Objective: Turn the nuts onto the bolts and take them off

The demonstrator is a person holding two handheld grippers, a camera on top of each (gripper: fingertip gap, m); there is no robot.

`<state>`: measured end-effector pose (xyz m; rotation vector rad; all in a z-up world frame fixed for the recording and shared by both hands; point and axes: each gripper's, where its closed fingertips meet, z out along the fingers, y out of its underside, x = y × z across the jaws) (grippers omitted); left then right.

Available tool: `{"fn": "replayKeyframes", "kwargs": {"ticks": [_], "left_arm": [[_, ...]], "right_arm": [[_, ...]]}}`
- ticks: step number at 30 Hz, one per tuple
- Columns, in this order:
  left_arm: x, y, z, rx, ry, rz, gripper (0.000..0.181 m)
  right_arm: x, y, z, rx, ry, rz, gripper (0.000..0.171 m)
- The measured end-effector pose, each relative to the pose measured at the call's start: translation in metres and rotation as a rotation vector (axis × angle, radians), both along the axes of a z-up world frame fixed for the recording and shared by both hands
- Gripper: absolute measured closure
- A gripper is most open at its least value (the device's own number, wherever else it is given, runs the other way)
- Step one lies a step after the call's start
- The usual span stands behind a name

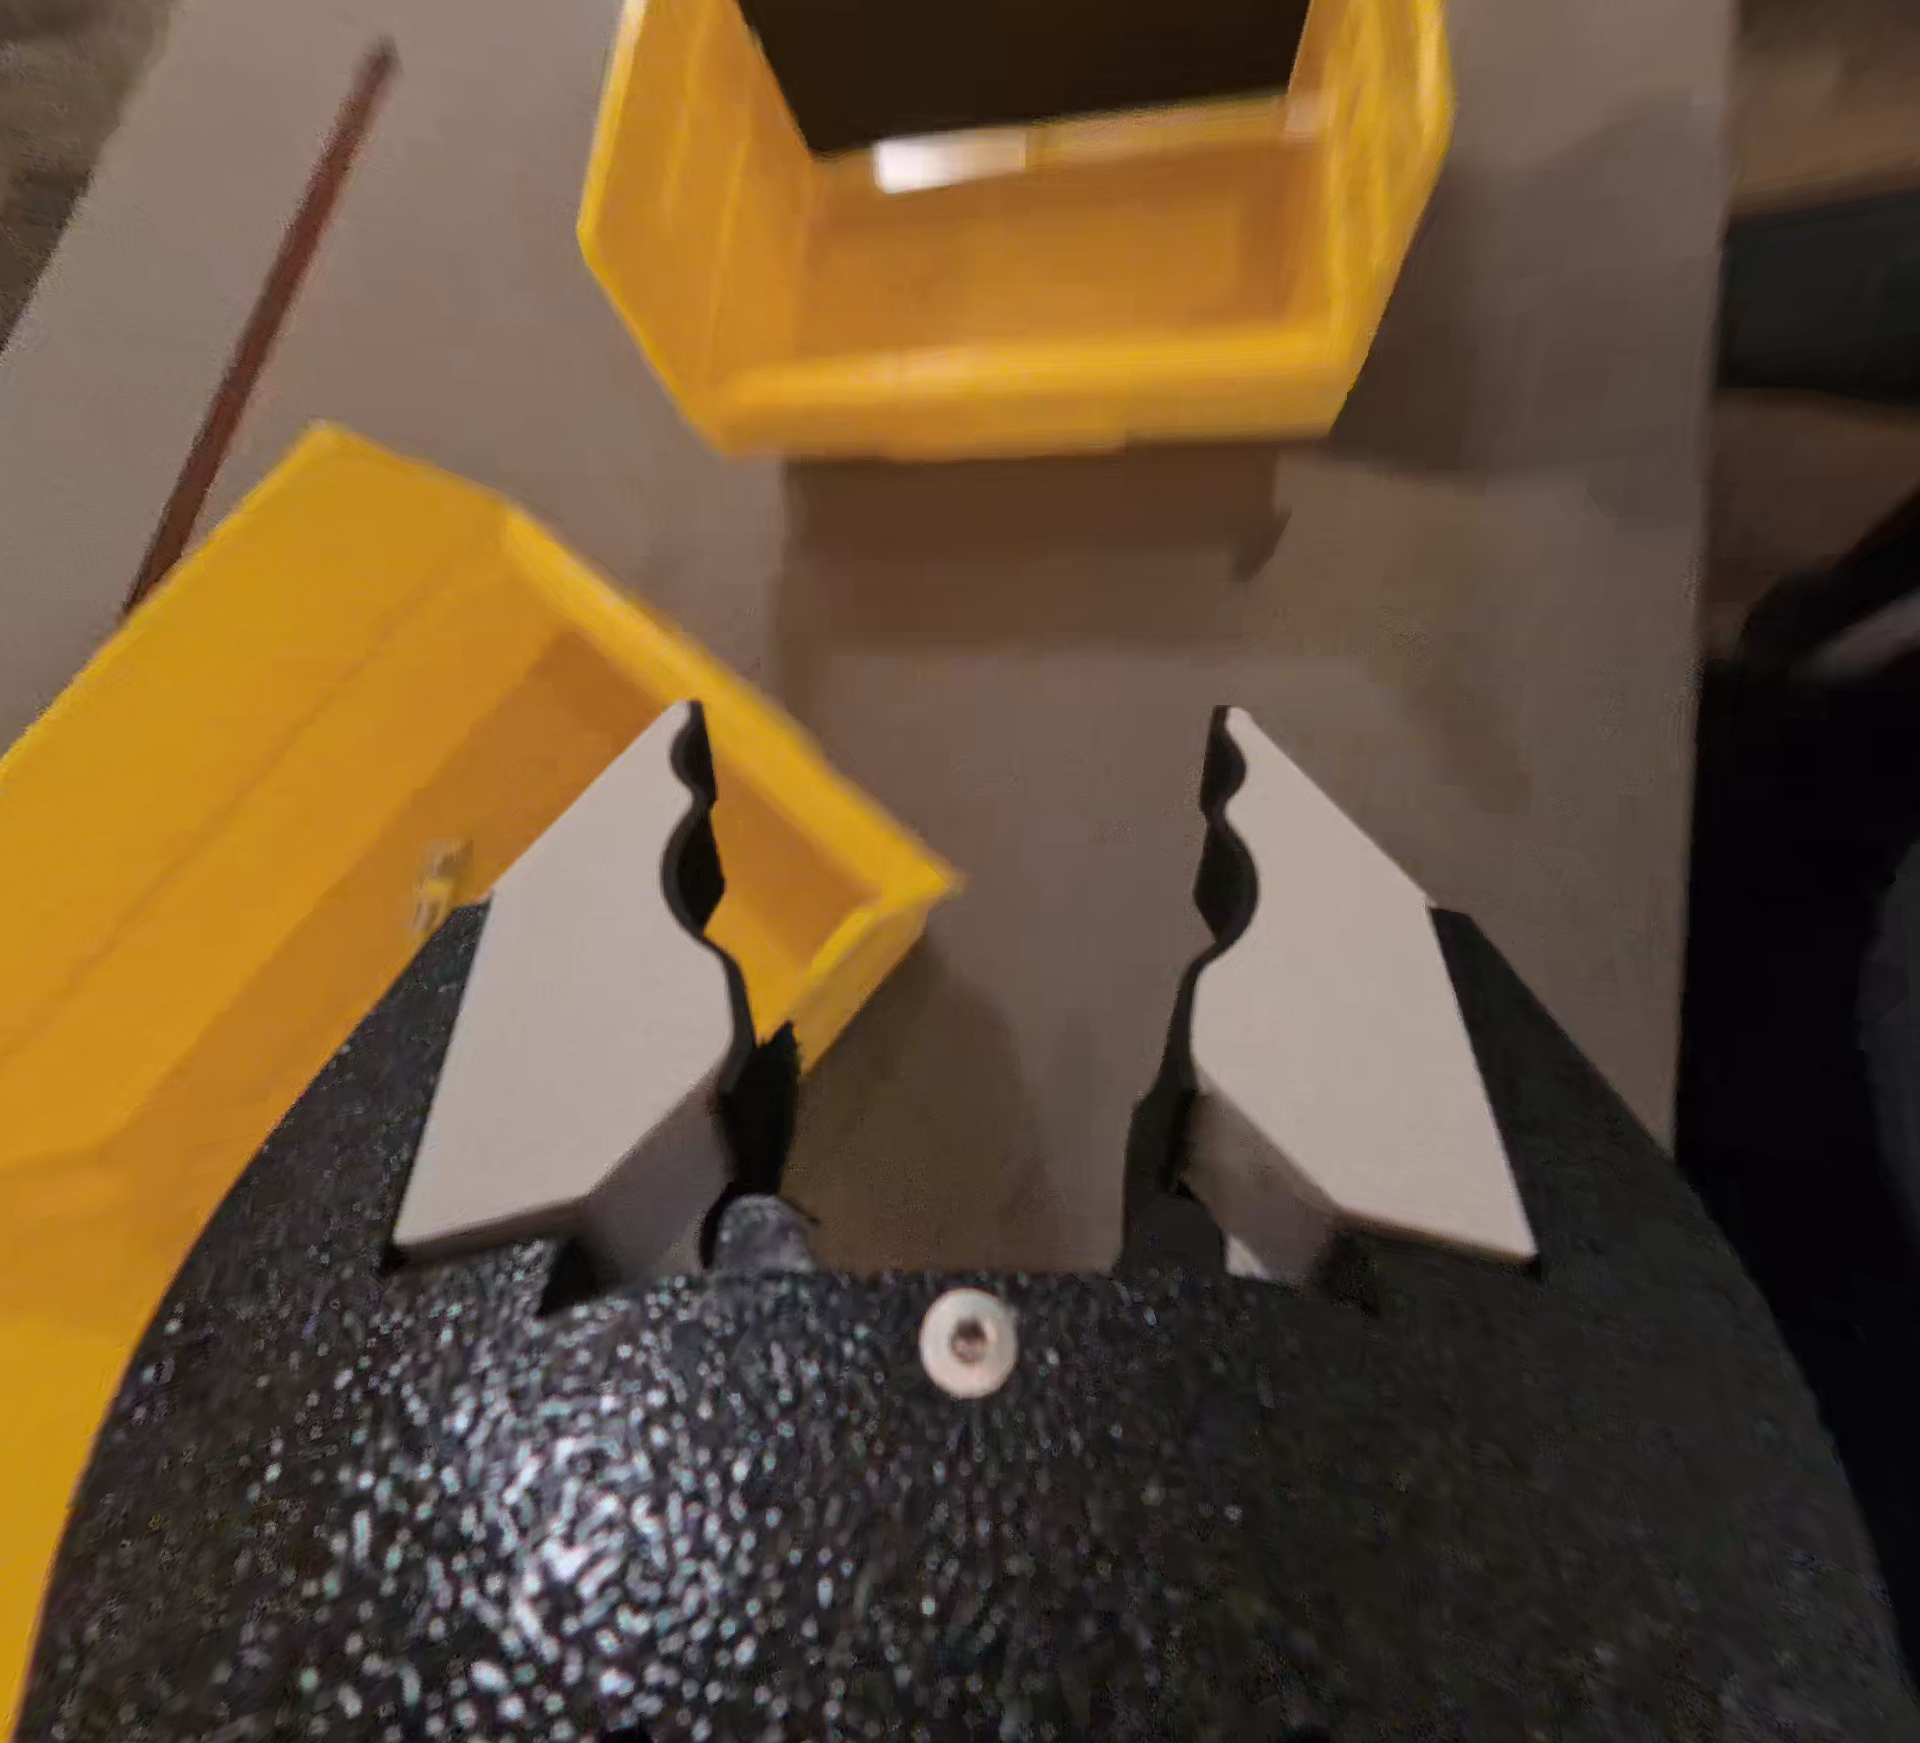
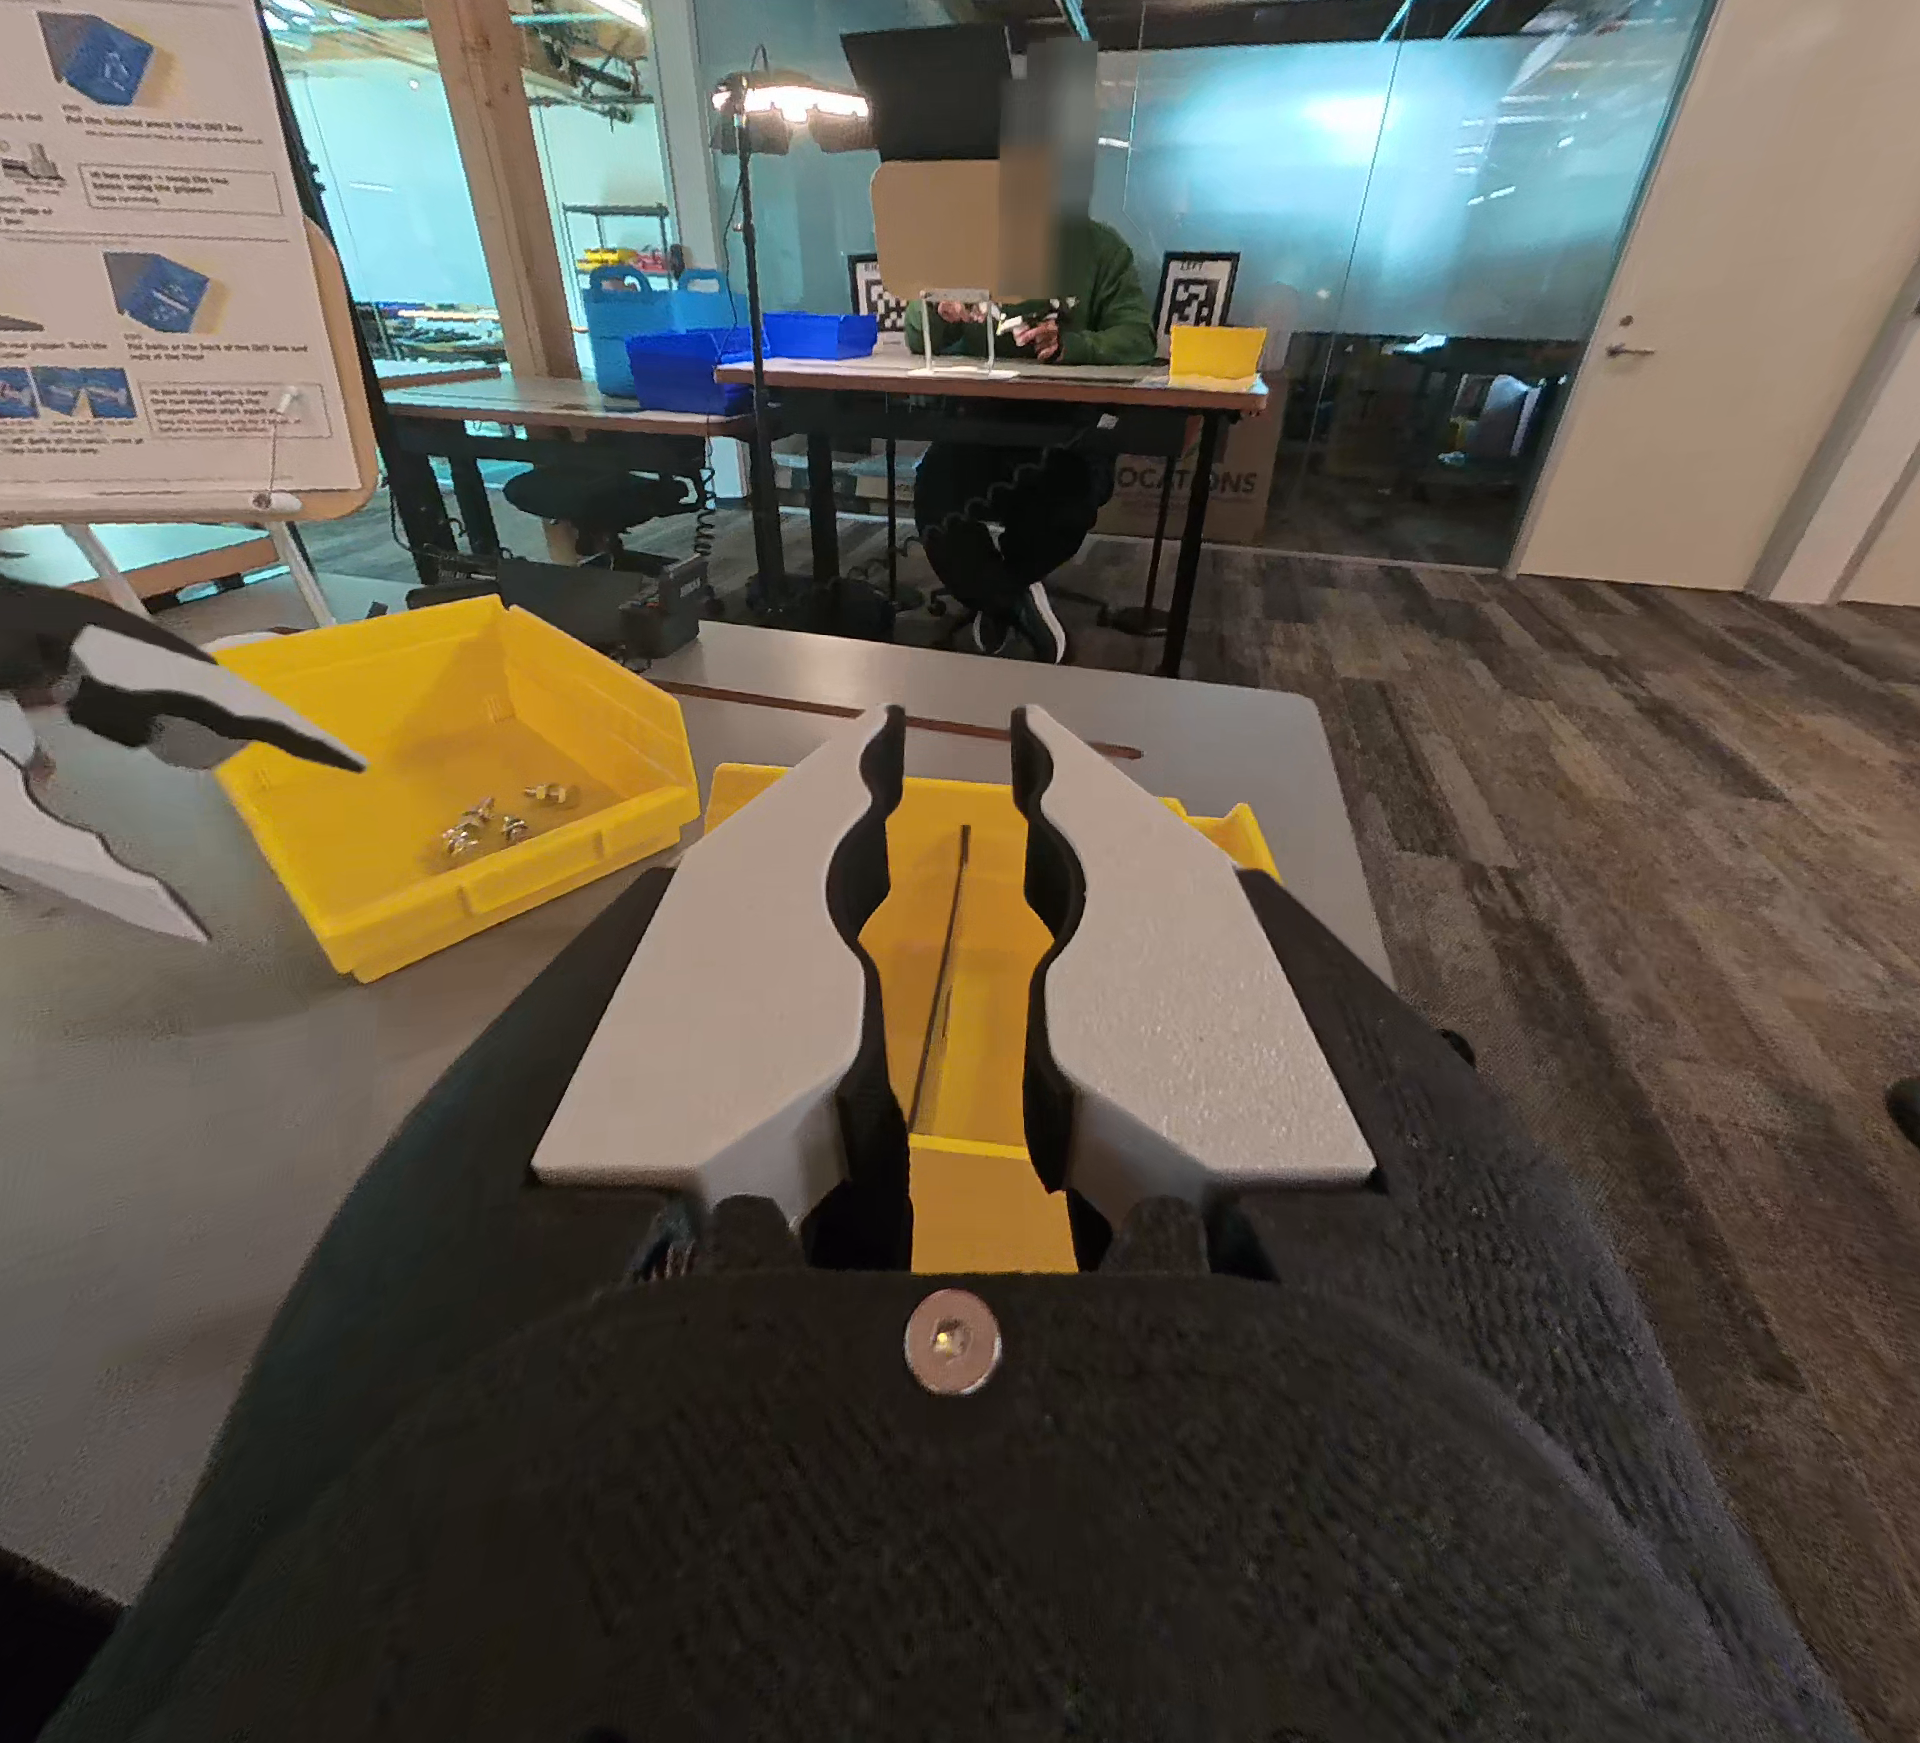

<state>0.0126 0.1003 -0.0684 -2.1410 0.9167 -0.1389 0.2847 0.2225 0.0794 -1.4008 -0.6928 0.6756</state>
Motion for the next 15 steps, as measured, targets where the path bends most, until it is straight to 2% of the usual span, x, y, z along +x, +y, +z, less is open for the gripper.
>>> {"fn": "replayKeyframes", "kwargs": {"ticks": [1, 4, 7, 9, 11, 15], "left_arm": [[-0.014, -0.007, -0.009, -0.044, 0.065, -0.013, 0.09], [-0.045, -0.024, -0.033, -0.144, 0.256, -0.049, 0.108], [-0.063, -0.029, -0.041, -0.109, 0.444, -0.092, 0.124], [-0.071, -0.03, -0.04, -0.078, 0.543, -0.109, 0.137], [-0.084, -0.028, -0.034, -0.037, 0.645, -0.109, 0.167], [-0.107, -0.058, -0.034, -0.17, 0.683, -0.143, 0.17]], "right_arm": [[-0.005, 0.0, -0.002, -0.009, -0.009, 0.012, 0.152], [-0.021, -0.003, -0.011, -0.024, -0.065, 0.076, 0.149], [-0.041, -0.019, -0.03, -0.027, -0.181, 0.186, 0.144], [-0.06, -0.033, -0.053, -0.035, -0.321, 0.285, 0.139], [-0.078, -0.052, -0.084, -0.052, -0.512, 0.375, 0.137], [-0.104, -0.072, -0.132, -0.003, -0.829, 0.461, 0.134]]}}
